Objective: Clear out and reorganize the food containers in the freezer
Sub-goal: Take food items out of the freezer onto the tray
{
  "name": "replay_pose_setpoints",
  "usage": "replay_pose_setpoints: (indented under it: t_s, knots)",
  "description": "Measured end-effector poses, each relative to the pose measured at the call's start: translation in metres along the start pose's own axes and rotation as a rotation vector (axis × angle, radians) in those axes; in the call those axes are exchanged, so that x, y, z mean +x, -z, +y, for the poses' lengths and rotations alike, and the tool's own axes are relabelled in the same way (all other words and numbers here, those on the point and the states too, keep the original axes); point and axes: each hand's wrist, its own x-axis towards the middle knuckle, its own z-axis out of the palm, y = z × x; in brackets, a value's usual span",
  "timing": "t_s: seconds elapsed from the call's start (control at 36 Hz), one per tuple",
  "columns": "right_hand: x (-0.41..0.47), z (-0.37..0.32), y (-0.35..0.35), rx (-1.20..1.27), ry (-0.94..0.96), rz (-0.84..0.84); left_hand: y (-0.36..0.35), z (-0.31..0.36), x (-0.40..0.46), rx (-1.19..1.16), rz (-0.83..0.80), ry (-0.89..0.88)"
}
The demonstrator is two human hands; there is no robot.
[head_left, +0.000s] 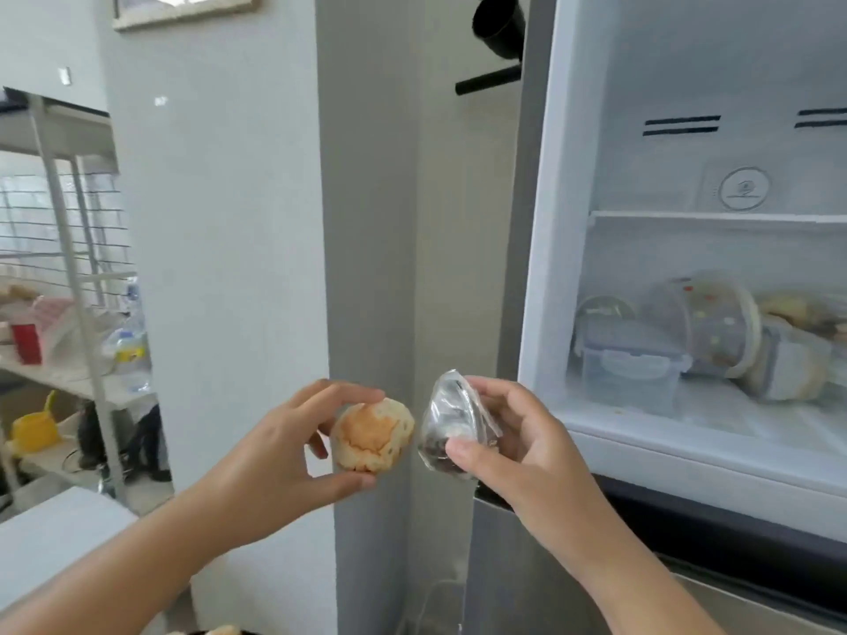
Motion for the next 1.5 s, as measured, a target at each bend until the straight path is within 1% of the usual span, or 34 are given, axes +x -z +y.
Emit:
replay_pose_setpoints:
  t_s: [0.25,0.36,0.5,0.64,0.69,0.81,0.94,1.11,1.25,1.33,1.39,1.5]
  knots:
    - [-0.018,0.080,-0.113,-0.108,-0.152,-0.231,-0.006,-0.075,-0.121,0.010,-0.092,0.383]
    - [-0.039,0.130,-0.154,-0.281,-0.209,-0.374,-0.026,-0.102,-0.177,-0.033,-0.147,0.588]
    - [-0.069,0.185,-0.188,-0.528,-0.267,-0.555,-0.063,-0.128,-0.240,-0.108,-0.241,0.790]
    - [-0.089,0.223,-0.204,-0.695,-0.223,-0.734,-0.095,-0.141,-0.285,-0.135,-0.337,0.951]
    - [-0.095,0.234,-0.208,-0.738,-0.188,-0.791,-0.107,-0.145,-0.296,-0.120,-0.386,0.974]
    - [-0.102,0.248,-0.215,-0.780,-0.131,-0.883,-0.122,-0.149,-0.309,-0.122,-0.419,1.022]
    - [-0.100,0.261,-0.224,-0.940,0.039,-0.991,-0.131,-0.156,-0.311,-0.104,-0.431,1.053]
    - [-0.089,0.268,-0.240,-1.036,0.135,-0.997,-0.139,-0.161,-0.304,-0.090,-0.379,1.052]
    - [-0.094,0.270,-0.247,-1.036,0.078,-0.969,-0.145,-0.160,-0.305,-0.117,-0.352,1.046]
    - [-0.098,0.274,-0.243,-1.052,0.047,-1.006,-0.145,-0.159,-0.306,-0.084,-0.360,1.017]
    - [-0.100,0.274,-0.238,-1.054,0.028,-1.027,-0.144,-0.157,-0.305,-0.052,-0.382,0.989]
    - [-0.097,0.265,-0.223,-1.005,0.025,-0.992,-0.138,-0.151,-0.293,-0.003,-0.400,0.894]
